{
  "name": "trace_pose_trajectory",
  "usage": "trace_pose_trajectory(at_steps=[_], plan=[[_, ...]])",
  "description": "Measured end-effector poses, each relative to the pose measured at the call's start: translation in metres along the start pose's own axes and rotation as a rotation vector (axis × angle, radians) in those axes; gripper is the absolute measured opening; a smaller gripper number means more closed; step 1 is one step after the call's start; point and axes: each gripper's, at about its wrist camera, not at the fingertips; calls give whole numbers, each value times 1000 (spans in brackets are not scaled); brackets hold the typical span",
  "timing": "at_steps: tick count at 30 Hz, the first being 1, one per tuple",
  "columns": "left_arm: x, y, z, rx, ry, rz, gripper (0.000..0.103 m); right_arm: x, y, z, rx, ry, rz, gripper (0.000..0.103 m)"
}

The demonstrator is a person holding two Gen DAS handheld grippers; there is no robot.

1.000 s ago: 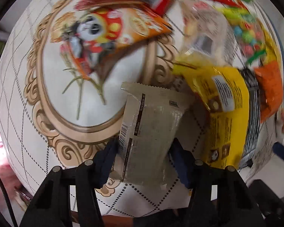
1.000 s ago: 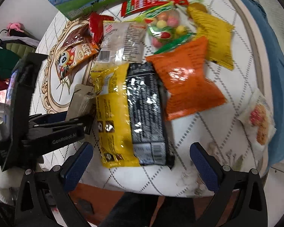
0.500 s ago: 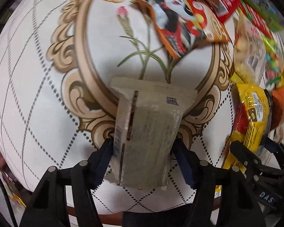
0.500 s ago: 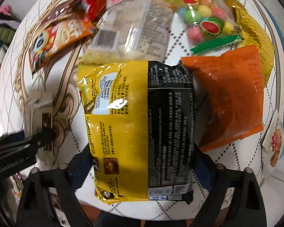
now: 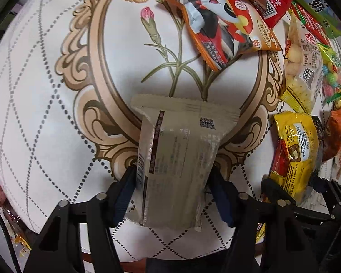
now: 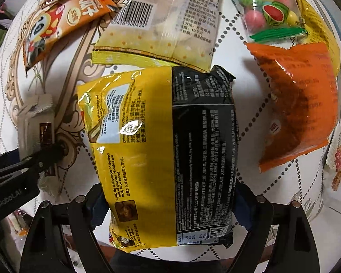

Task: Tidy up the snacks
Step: 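Carry both packs into the cardboard box and open both tools to release them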

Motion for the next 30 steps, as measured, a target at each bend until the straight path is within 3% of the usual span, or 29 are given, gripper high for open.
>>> trace_pose_trajectory(at_steps=[4,8,14,18,22,25,30], plan=[[-12,-3,-16,1,-30,29,59,7,9,-4,6,-19,-2,88],[-28,-8,-29,5,-26,-4,59,2,13,-15,13,-46,41,88],[-78,-11,-40,-31,-82,-75,58,-39,15,-21,-2,-101,156,88],[-124,-18,-28,-47,-147,-121,58,-79,7,-10,-19,-167,214,88],[-181,-34,8,-45,-231,-176,58,-129,-13,27,-15,-250,269,88],[-221,-66,66,-23,-286,-212,58,-183,-59,68,0,-322,304,88],[-248,-102,160,-4,-337,-236,58,-237,-88,144,10,-451,303,88]])
Point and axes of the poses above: each gripper's, at about its wrist camera, not at the fingertips, and x roughly the way its jaws point, y to its left, z to its top, and after that the axes turned 3 degrees about -z, right-handed
